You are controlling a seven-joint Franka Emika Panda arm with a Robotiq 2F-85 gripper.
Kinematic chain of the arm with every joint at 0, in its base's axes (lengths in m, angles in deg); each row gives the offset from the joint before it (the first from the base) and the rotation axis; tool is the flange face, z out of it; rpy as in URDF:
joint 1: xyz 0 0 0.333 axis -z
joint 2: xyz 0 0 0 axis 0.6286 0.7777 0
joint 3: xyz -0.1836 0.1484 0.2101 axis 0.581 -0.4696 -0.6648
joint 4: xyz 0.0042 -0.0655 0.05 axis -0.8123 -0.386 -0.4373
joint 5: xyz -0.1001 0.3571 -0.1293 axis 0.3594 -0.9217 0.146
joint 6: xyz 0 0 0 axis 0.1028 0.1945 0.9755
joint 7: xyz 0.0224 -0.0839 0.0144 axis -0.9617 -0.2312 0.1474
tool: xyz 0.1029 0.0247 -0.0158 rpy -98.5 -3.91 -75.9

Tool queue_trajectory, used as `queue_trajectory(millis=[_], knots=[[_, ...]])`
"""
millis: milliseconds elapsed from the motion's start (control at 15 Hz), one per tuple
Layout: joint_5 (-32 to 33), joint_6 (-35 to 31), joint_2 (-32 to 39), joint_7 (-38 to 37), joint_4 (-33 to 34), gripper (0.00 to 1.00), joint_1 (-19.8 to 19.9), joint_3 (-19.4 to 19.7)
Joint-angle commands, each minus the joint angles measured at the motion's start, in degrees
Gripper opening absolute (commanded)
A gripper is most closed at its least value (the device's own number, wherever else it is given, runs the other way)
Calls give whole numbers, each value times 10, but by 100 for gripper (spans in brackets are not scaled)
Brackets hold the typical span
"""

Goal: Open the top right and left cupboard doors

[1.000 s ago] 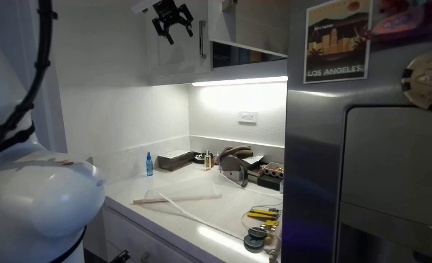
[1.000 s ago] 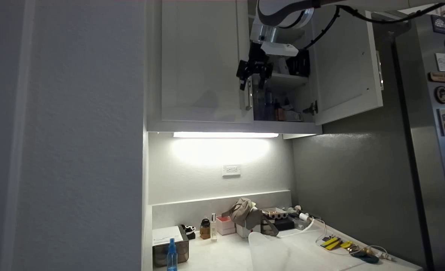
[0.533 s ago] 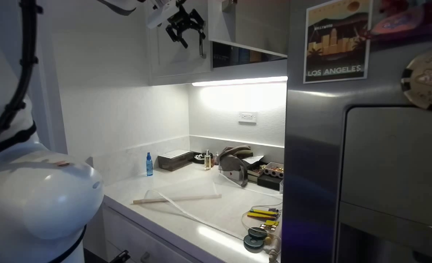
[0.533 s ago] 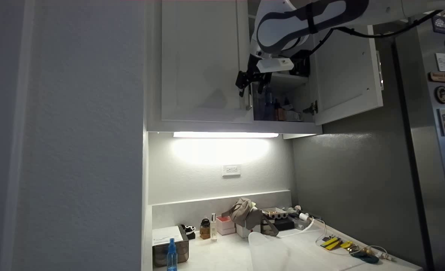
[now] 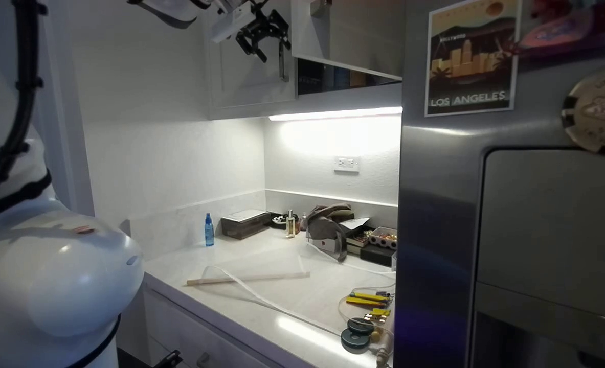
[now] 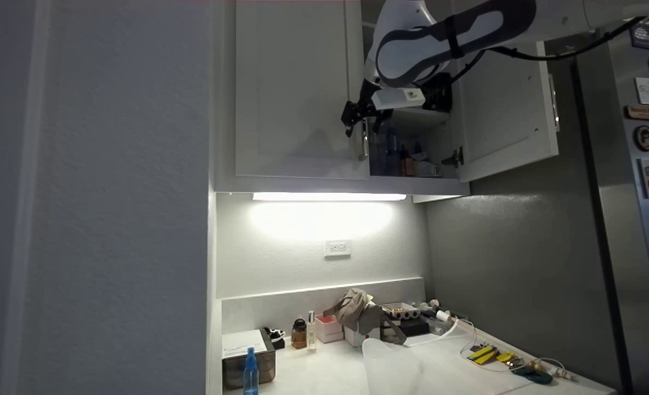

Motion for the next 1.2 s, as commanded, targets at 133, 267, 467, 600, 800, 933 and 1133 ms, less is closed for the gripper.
queue_trajectory(millis=[133,267,467,600,800,933,1133], knots=[[38,-63,-9,-62,-18,73,26,-22],[61,-90,-7,-88,-24,56,38,-28],[91,-116,-4,-121,-31,34,55,-37],[107,-124,-3,-137,-35,19,62,-41],[102,-124,-3,-136,-34,16,63,-42],[72,-112,-4,-106,-34,16,47,-32],[-47,-106,-1,-10,-26,16,-3,8]])
